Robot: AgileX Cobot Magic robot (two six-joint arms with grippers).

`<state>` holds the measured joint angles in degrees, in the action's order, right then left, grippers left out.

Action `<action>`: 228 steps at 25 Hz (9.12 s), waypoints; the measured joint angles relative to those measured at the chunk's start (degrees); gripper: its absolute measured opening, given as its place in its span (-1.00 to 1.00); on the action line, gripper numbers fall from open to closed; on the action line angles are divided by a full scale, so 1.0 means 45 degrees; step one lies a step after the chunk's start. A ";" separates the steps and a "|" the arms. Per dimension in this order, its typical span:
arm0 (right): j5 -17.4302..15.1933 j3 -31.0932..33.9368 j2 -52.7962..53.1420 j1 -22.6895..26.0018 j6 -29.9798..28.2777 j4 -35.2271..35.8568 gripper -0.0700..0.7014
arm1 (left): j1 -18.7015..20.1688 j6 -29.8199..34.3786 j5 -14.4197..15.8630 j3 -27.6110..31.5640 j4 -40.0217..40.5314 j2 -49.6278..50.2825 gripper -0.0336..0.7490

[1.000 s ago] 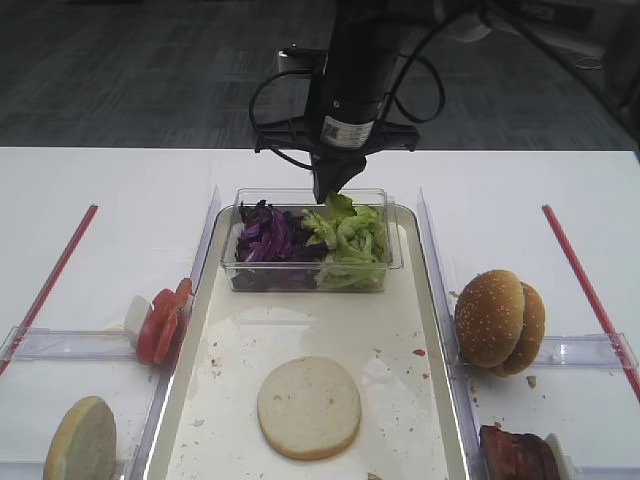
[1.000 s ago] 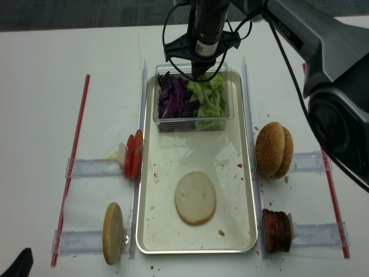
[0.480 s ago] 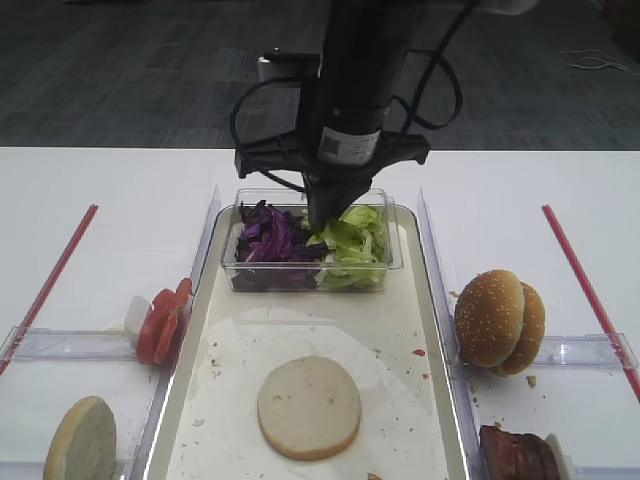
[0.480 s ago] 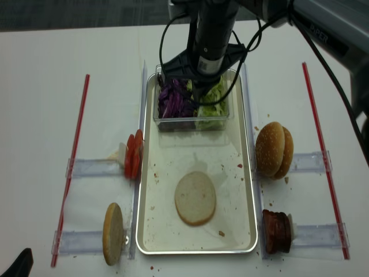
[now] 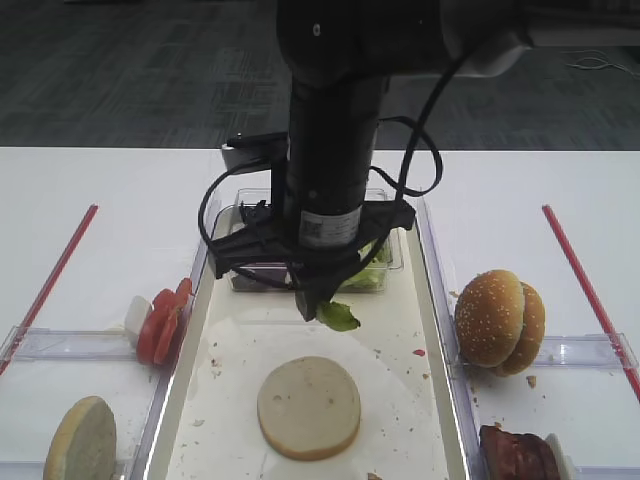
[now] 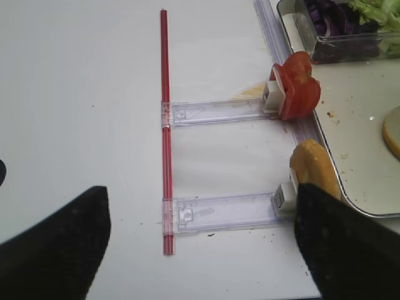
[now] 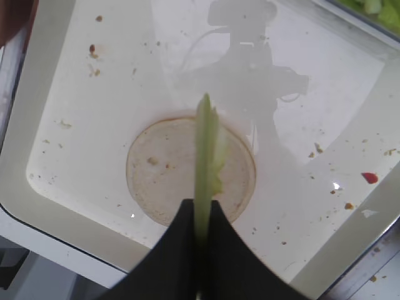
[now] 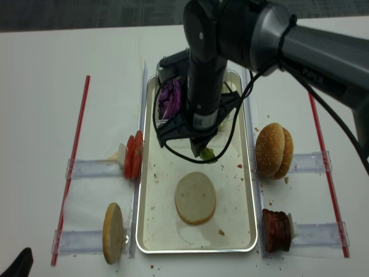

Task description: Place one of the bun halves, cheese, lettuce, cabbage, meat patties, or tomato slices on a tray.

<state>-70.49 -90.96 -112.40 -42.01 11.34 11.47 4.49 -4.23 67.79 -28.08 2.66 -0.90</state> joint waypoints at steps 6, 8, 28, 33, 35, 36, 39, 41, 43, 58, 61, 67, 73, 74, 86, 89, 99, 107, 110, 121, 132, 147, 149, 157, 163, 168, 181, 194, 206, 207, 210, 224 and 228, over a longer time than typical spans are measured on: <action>0.0201 0.0045 0.0021 -0.0744 0.0000 -0.0019 -0.76 | 0.0000 0.0000 0.0000 0.0000 0.0000 0.0000 0.55; 0.0361 0.0111 0.0027 -0.0832 0.0000 -0.0019 -0.76 | 0.0000 0.0000 0.0000 0.0000 0.0000 0.0000 0.55; 0.3995 0.3092 0.0079 -0.0918 0.0000 0.0302 -0.76 | 0.0000 0.0000 0.0000 0.0000 0.0000 0.0000 0.55; 0.4047 0.3092 0.0079 -0.0918 0.0000 0.0321 -0.76 | 0.0000 0.0000 0.0000 0.0000 0.0000 0.0000 0.55; 0.4001 0.3092 0.0079 -0.0918 0.0000 0.0321 -0.76 | 0.0000 0.0000 0.0000 0.0000 0.0000 0.0000 0.55; 0.3979 0.3092 0.0079 -0.0918 0.0000 0.0329 -0.76 | 0.0000 0.0000 0.0000 0.0000 0.0000 0.0000 0.55; 0.3819 0.3092 -0.0161 -0.0918 0.0000 0.0611 -0.76 | 0.0000 0.0000 0.0000 0.0000 0.0000 0.0000 0.55; 0.3795 0.3092 -0.0304 -0.0918 0.0000 0.0737 -0.76 | 0.0000 0.0000 0.0000 0.0000 0.0000 0.0000 0.55; 0.3756 0.3092 -0.0523 -0.0918 0.0000 0.0893 -0.76 | 0.0000 0.0000 0.0000 0.0000 0.0000 0.0000 0.55; 0.3566 0.3092 -0.0572 -0.0918 0.0000 0.0955 -0.70 | 0.0000 0.0000 0.0000 0.0000 0.0000 0.0000 0.55; 0.3505 0.3092 -0.0572 -0.0918 0.0027 0.0955 -0.46 | 0.0000 0.0000 0.0000 0.0000 0.0000 0.0000 0.55; 0.3354 0.3092 -0.0572 -0.0918 0.0292 0.0955 0.26 | 0.0000 0.0000 0.0000 0.0000 0.0000 0.0000 0.55; 0.3057 0.3037 -0.0572 -0.0918 0.0321 0.0955 0.54 | 0.0000 0.0000 0.0000 0.0000 0.0000 0.0000 0.55; 0.2942 0.2952 -0.0572 -0.0918 0.0369 0.0905 0.55 | 0.0000 0.0000 0.0000 0.0000 0.0000 0.0000 0.55; 0.1317 0.1365 -0.0572 -0.0918 0.0709 0.0324 0.56 | 0.0000 0.0000 0.0000 0.0000 0.0000 0.0000 0.55; 0.0890 0.0855 -0.0572 -0.0918 0.0822 0.0220 0.56 | 0.0000 0.0000 0.0000 0.0000 0.0000 0.0000 0.55; 0.0193 -0.0511 -0.0572 -0.0918 0.0952 -0.0096 0.56 | 0.0000 0.0000 0.0000 0.0000 0.0000 0.0000 0.55; 0.0131 -0.1374 -0.0579 -0.0918 0.0979 -0.0019 0.56 | 0.0000 0.0000 0.0000 0.0000 0.0000 0.0000 0.55; 0.0108 -0.1509 -0.0600 -0.0918 0.0979 0.0005 0.56 | 0.0000 0.0000 0.0000 0.0000 0.0000 0.0000 0.55; 0.0078 -0.2346 -0.0655 -0.0918 0.1001 -0.0843 0.56 | 0.0000 0.0000 0.0000 0.0000 0.0000 0.0000 0.55; -0.0046 -0.3688 -0.0655 0.0784 0.1049 -0.1382 0.56 | 0.0000 0.0000 0.0000 0.0000 0.0000 0.0000 0.55; -0.0099 -0.3913 -0.0655 0.4665 0.0376 -0.1488 0.56 | 0.0000 0.0000 0.0000 0.0000 0.0000 0.0000 0.55; -0.0099 -0.3913 -0.0655 0.5116 0.0348 -0.1488 0.56 | 0.0000 0.0000 0.0000 0.0000 0.0000 0.0000 0.55; -0.0099 -0.3913 -0.0655 0.6984 -0.0206 -0.1516 0.56 | 0.0000 0.0000 0.0000 0.0000 0.0000 0.0000 0.55; -0.0118 -0.3913 -0.0655 0.7674 -0.0831 -0.1572 0.56 | 0.0000 0.0000 0.0000 0.0000 0.0000 0.0000 0.55; -0.0118 -0.3913 -0.0655 0.7725 -0.0964 -0.1767 0.56 | 0.0000 0.0000 0.0000 0.0000 0.0000 0.0000 0.55; -0.0118 -0.2452 0.0736 0.7725 -0.1839 -0.1457 0.56 | 0.0000 0.0000 0.0000 0.0000 0.0000 0.0000 0.55; -0.0170 0.2596 0.7172 0.7725 -0.1966 -0.1457 0.56 | 0.0000 0.0000 0.0000 0.0000 0.0000 0.0000 0.55; -0.0345 0.6306 1.3731 0.7725 -0.1992 -0.1956 0.56 | 0.0000 0.0000 0.0000 0.0000 0.0000 0.0000 0.55; -0.0371 0.6584 1.4208 0.7725 -0.1992 -0.1983 0.56 | 0.0000 0.0000 0.0000 0.0000 0.0000 0.0000 0.55; -0.0434 0.7280 1.5490 0.7725 -0.1992 -0.2122 0.56 | 0.0000 0.0000 0.0000 0.0000 0.0000 0.0000 0.55; -0.0549 1.0383 2.0727 0.7725 -0.1995 -0.2171 0.56 | 0.0000 0.0000 0.0000 0.0000 0.0000 0.0000 0.55; -0.0581 1.1015 2.2070 0.7725 -0.2041 -0.2171 0.56 | 0.0000 0.0000 0.0000 0.0000 0.0000 0.0000 0.55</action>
<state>-73.10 -41.40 -13.09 -7.25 2.15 1.70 4.49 -4.23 67.79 -28.08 2.66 -0.90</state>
